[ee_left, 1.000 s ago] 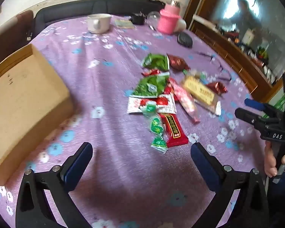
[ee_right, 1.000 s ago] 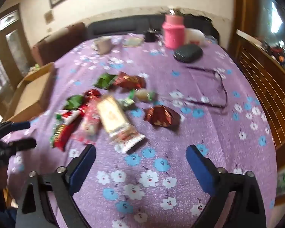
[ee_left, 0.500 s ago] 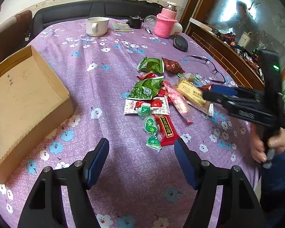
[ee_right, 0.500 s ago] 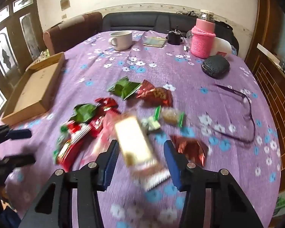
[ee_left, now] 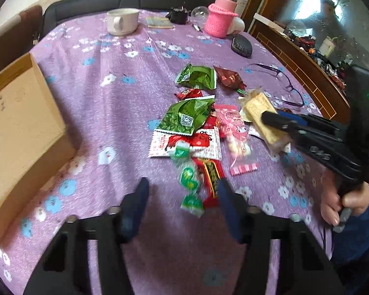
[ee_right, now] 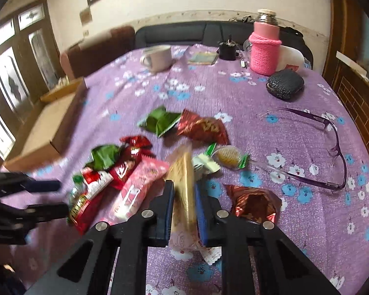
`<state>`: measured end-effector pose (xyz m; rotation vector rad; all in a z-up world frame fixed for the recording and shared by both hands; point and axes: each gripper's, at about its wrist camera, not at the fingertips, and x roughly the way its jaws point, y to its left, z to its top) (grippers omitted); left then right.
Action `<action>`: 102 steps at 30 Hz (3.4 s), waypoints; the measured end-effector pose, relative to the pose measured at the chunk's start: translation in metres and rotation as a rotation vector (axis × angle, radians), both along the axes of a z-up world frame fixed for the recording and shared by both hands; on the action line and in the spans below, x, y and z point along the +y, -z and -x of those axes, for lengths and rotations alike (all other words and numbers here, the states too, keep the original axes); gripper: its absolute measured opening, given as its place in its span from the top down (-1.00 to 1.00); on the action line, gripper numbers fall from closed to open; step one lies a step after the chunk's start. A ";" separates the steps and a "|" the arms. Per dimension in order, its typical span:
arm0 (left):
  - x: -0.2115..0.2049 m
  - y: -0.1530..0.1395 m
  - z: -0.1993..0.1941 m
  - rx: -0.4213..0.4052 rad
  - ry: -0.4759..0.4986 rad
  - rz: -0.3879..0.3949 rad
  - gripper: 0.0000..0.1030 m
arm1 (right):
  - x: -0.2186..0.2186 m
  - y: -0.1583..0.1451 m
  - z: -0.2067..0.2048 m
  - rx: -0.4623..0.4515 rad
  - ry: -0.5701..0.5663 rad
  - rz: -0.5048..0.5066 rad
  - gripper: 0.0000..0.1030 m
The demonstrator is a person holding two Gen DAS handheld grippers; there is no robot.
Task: Organize snacks
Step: 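Grasp the cream wafer bar with the right tool while the left tool grasps a green candy, then lift the wafer bar with the right tool while the left tool lifts the green candy, then carry both held snacks over the cardboard box with both tools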
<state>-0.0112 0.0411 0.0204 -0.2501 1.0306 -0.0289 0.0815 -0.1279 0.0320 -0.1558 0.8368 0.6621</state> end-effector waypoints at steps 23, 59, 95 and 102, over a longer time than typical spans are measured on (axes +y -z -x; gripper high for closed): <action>0.006 0.006 -0.002 0.009 -0.015 0.059 0.26 | 0.015 0.010 0.019 -0.123 -0.012 0.168 -0.25; -0.002 0.011 0.001 -0.013 -0.023 -0.065 0.61 | 0.029 0.027 0.027 -0.178 -0.040 0.299 0.16; 0.123 -0.052 0.049 -0.181 -0.233 0.030 0.61 | 0.093 -0.071 0.037 0.028 -0.167 -0.061 0.31; 0.186 -0.075 0.057 -0.184 -0.322 -0.042 0.61 | 0.199 -0.089 0.040 0.047 -0.296 -0.053 0.31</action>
